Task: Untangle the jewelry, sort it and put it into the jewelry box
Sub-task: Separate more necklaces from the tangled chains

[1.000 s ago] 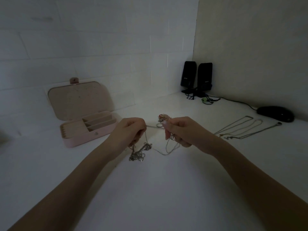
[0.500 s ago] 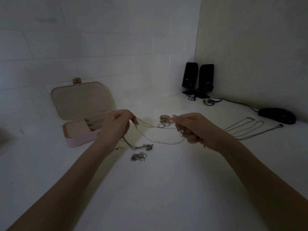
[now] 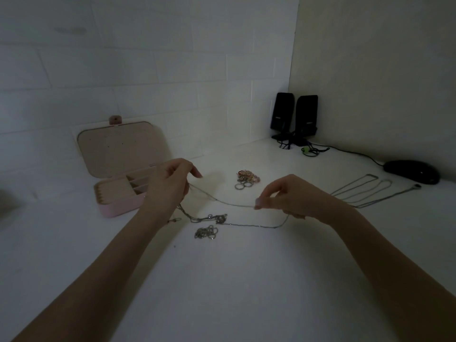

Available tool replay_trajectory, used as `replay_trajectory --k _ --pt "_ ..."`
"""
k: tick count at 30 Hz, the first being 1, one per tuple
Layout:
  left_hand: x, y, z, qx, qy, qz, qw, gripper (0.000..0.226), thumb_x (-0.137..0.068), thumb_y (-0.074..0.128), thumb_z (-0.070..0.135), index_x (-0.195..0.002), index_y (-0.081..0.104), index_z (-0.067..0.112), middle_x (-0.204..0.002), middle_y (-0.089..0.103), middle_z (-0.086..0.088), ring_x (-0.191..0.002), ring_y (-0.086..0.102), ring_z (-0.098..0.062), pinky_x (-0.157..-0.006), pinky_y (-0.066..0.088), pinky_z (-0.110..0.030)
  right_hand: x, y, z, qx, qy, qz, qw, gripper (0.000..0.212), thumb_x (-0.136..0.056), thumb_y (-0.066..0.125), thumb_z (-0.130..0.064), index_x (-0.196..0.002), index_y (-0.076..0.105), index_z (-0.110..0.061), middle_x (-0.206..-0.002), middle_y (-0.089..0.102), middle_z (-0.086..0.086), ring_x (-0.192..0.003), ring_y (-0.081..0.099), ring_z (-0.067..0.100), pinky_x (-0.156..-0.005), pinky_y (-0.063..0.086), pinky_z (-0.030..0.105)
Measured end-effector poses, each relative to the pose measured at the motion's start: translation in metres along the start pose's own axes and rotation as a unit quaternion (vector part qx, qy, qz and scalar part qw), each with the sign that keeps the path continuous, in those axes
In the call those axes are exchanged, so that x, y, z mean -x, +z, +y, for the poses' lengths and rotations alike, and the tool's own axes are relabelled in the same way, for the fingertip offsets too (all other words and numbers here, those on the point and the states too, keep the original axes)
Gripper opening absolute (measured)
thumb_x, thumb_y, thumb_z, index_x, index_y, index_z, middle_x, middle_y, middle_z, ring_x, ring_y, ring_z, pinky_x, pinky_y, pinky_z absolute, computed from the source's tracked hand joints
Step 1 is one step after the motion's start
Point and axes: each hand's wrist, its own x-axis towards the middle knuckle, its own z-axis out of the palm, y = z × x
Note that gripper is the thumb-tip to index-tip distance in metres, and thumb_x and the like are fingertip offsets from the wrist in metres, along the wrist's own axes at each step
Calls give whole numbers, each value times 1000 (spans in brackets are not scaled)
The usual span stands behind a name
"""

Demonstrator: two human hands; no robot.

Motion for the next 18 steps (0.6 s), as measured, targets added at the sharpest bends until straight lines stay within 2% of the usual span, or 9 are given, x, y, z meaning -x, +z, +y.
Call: replay_trajectory --k 3,5,12,16,18 --pt "-2 -2 -2 4 -4 19 1000 28 -93 43 11 -72 60 5 -39 36 -4 -30 27 -8 -34 21 -15 1 -5 1 -54 -34 19 998 19 -85 65 -36 -78 76 -23 -48 33 0 -40 23 11 -39 20 19" --pt "-3 -3 -3 -2 3 28 1000 29 -95 43 14 -71 59 8 -44 38 -9 -32 30 -9 -37 23 -15 1 -8 1 -71 -36 20 997 16 -83 67 -35 -80 77 -23 -47 31 -1 -41 22 11 -40 19 20" --pt "-9 -9 -9 -6 6 58 998 32 -93 47 19 -65 63 21 -47 48 -8 -44 43 -19 -57 43 -36 3 -13 2 2 -19 -18 1000 15 -75 74 -39 -79 77 -25 -46 37 2 -41 26 12 -40 22 19" --pt "-8 -9 -10 -33 42 84 995 28 -91 50 23 -65 62 22 -44 50 -2 -41 47 -14 -49 42 -32 3 -14 3 15 -29 -15 999 14 -78 73 -36 -75 76 -22 -50 39 5 -39 26 9 -39 22 17" --pt "-6 -9 -9 -63 75 119 988 27 -93 51 21 -69 63 15 -47 53 -2 -40 49 -5 -47 44 -25 2 -14 2 1 -24 -5 1000 15 -80 72 -34 -74 74 -20 -47 39 0 -39 26 9 -39 22 17"
